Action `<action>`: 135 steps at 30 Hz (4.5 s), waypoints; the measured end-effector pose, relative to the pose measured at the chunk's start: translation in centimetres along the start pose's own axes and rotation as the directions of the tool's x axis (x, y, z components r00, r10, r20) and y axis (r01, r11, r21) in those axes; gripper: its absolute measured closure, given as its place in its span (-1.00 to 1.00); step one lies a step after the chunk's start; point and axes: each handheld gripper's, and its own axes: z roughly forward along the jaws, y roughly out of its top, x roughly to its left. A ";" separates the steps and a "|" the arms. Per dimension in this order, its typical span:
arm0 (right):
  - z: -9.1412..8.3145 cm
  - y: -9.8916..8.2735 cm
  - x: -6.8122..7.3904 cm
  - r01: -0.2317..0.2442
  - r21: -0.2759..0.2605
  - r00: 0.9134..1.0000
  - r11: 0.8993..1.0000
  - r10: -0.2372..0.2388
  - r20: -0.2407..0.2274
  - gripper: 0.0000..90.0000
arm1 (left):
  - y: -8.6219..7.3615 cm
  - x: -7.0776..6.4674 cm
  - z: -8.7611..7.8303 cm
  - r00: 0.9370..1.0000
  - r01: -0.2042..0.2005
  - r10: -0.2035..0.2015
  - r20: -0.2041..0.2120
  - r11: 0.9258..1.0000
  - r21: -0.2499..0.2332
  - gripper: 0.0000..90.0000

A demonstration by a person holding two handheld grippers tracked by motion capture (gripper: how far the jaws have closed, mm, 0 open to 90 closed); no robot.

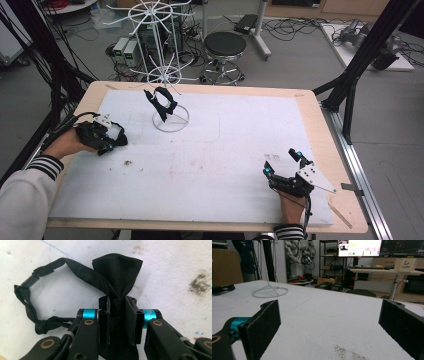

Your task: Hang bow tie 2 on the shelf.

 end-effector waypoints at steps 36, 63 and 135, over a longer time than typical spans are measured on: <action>0.0 0.0 0.0 0.002 -0.001 1.000 1.000 -0.002 0.001 -0.93 | -0.9 -0.6 -4.7 0.978 0.161 -0.205 -0.025 0.835 -0.526 0.68; 0.0 0.0 0.0 0.004 0.001 1.000 1.000 -0.004 0.001 -0.93 | 1.6 -2.3 -7.8 0.960 0.177 -0.279 -0.020 0.664 -0.727 0.68; 0.0 0.0 0.0 0.000 -0.001 1.000 1.000 0.000 -0.003 -0.93 | 9.9 -4.0 -8.4 0.988 0.082 -0.151 -0.024 0.658 -0.749 0.68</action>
